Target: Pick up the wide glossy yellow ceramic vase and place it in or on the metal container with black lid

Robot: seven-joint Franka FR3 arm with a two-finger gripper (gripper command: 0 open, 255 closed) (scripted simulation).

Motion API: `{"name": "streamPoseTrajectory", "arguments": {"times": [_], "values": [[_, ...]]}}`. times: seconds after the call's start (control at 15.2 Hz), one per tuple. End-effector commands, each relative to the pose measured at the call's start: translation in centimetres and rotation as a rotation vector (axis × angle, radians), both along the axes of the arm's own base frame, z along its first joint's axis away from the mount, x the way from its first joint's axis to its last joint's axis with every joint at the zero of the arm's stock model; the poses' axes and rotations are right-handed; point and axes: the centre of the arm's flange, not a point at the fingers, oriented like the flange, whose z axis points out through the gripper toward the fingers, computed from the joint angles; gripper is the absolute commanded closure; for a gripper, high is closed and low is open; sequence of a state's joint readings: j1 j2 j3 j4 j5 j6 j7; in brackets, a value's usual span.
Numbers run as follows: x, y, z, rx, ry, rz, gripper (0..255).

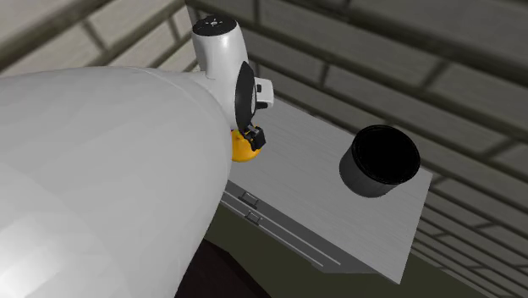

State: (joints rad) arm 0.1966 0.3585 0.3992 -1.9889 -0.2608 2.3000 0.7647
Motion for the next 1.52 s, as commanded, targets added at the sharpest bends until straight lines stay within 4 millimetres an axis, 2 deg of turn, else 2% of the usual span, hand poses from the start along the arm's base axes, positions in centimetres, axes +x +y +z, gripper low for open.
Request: {"name": "streamPoseTrajectory", "arguments": {"times": [0.0, 0.4, 0.92, 1.39, 1.45], "values": [[1.2, 1.9, -1.6, 0.002, -0.001, -0.005, 0], [4.8, 7.0, -5.9, 0.01, -0.004, -0.016, 0], [4.9, 6.8, -9.9, 0.01, -0.004, -0.016, 0], [4.9, 6.8, -9.9, 0.01, -0.003, -0.016, 0], [4.9, 6.8, -9.9, 0.01, -0.003, -0.016, 255]]}}
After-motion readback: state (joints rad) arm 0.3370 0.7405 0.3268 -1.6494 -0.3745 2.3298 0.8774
